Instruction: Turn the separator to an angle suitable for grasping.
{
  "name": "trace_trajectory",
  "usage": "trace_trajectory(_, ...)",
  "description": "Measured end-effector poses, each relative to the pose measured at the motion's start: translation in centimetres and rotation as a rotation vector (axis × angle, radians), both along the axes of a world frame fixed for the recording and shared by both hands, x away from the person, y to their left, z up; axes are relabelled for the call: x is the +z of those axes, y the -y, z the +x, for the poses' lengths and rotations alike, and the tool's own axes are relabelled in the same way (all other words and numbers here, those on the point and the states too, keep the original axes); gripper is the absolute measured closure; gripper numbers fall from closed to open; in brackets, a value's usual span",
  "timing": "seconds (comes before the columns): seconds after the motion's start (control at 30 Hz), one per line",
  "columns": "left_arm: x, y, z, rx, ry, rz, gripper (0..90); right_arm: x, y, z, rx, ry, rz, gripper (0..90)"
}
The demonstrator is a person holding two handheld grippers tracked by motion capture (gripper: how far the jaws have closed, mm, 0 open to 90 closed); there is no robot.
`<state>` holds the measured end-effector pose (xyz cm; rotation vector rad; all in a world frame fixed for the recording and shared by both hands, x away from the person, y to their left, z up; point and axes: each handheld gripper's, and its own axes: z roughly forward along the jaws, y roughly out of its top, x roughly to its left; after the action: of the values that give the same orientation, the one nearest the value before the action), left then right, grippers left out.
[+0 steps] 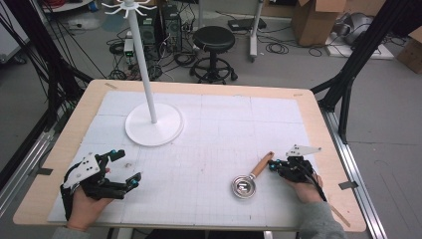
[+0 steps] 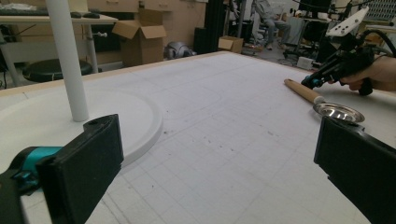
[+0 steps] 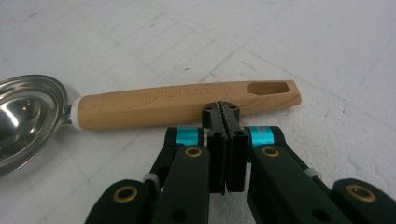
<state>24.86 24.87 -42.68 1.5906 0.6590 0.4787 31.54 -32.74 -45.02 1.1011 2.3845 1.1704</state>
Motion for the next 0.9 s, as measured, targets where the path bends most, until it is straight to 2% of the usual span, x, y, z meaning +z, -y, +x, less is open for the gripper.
trace_trajectory(0.67,-0.1,-0.6,-0.3,0.013,-0.009,-0.008,1.8,0.0,-1.0,0.7,0.015,0.012,-0.018,90.0)
trace_trajectory(0.9,0.0,-0.6,-0.3,0.013,-0.006,-0.021,1.8,0.0,-1.7,1.2,0.021,0.025,-0.040,90.0)
